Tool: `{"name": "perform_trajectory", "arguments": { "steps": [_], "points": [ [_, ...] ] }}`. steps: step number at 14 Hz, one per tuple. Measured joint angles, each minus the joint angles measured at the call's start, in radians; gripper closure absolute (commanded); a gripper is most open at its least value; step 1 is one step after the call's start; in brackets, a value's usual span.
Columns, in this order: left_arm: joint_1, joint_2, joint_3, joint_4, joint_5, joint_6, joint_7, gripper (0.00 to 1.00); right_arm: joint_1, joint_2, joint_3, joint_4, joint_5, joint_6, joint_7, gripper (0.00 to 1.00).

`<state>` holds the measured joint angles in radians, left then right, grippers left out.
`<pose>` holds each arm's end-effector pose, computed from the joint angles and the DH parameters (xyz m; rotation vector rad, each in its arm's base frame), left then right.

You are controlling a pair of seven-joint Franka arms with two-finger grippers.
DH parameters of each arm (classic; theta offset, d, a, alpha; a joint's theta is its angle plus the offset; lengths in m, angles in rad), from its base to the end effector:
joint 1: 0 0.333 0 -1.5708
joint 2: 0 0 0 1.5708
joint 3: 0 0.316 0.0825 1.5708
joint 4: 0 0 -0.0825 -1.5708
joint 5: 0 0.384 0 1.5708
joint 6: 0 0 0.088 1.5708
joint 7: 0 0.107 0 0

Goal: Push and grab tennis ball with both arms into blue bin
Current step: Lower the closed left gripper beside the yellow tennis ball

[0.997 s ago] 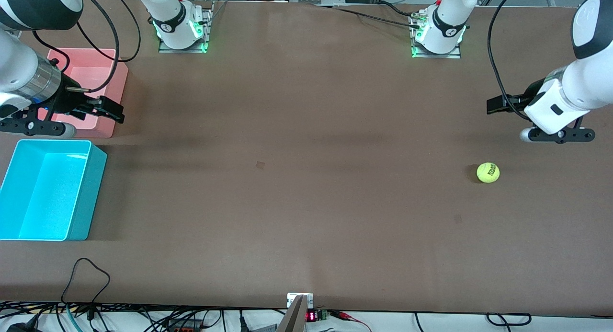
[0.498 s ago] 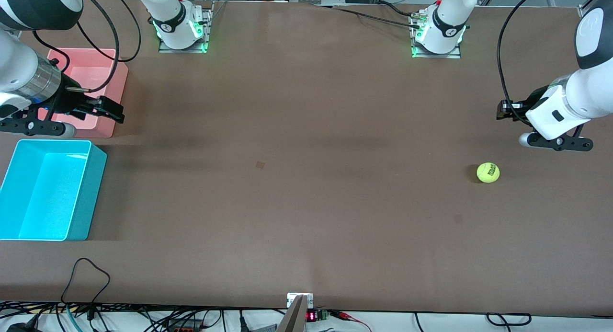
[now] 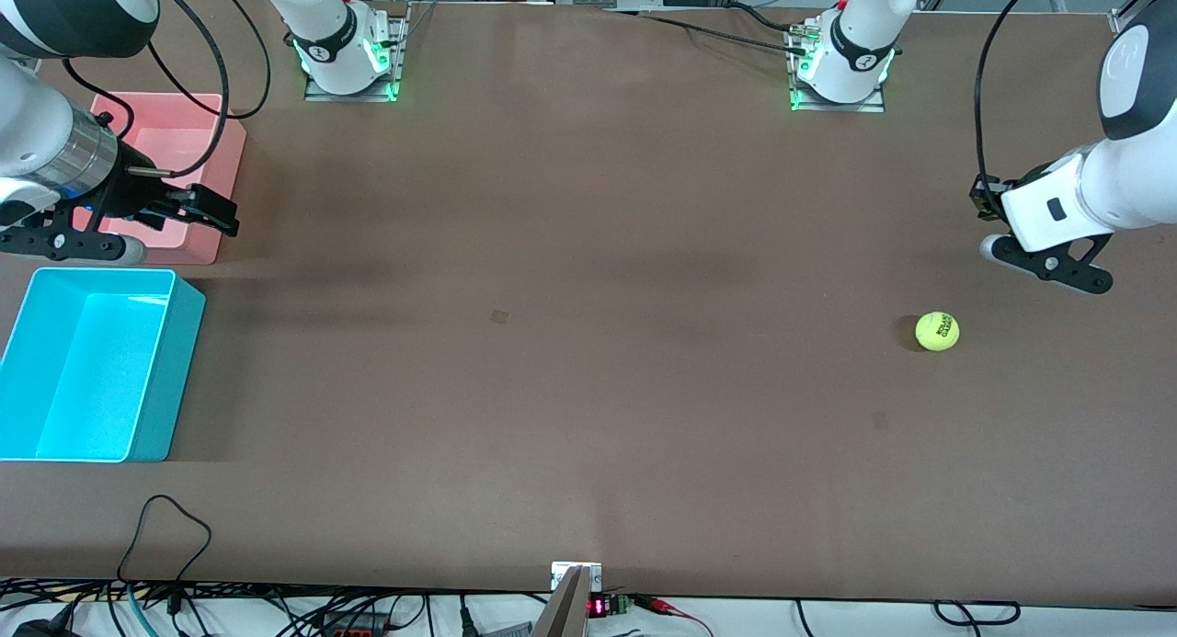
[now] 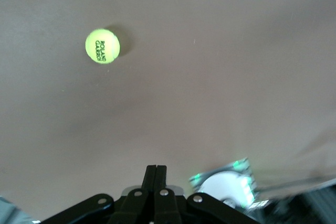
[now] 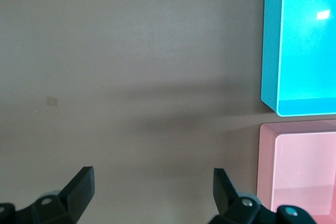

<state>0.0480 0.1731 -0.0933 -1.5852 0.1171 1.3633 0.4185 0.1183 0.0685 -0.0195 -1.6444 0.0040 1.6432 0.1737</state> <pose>0.5686 -0.0078 0.5079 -2.9691 0.7020 0.6278 0.5732 0.0575 0.5570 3.1306 -0.1180 -0.1088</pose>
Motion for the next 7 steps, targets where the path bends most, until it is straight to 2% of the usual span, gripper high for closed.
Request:
{"name": "perform_trajectory", "arguments": {
  "steps": [3,7],
  "points": [
    [0.031,0.052,0.004,-0.003,0.029,0.043,0.169,1.0,0.0,0.0,0.0,0.0,0.0,0.0,0.0,0.0],
    [0.094,0.138,0.009,-0.043,0.17,0.257,0.584,1.0,0.0,0.0,0.0,0.0,0.0,0.0,0.0,0.0]
  ]
}}
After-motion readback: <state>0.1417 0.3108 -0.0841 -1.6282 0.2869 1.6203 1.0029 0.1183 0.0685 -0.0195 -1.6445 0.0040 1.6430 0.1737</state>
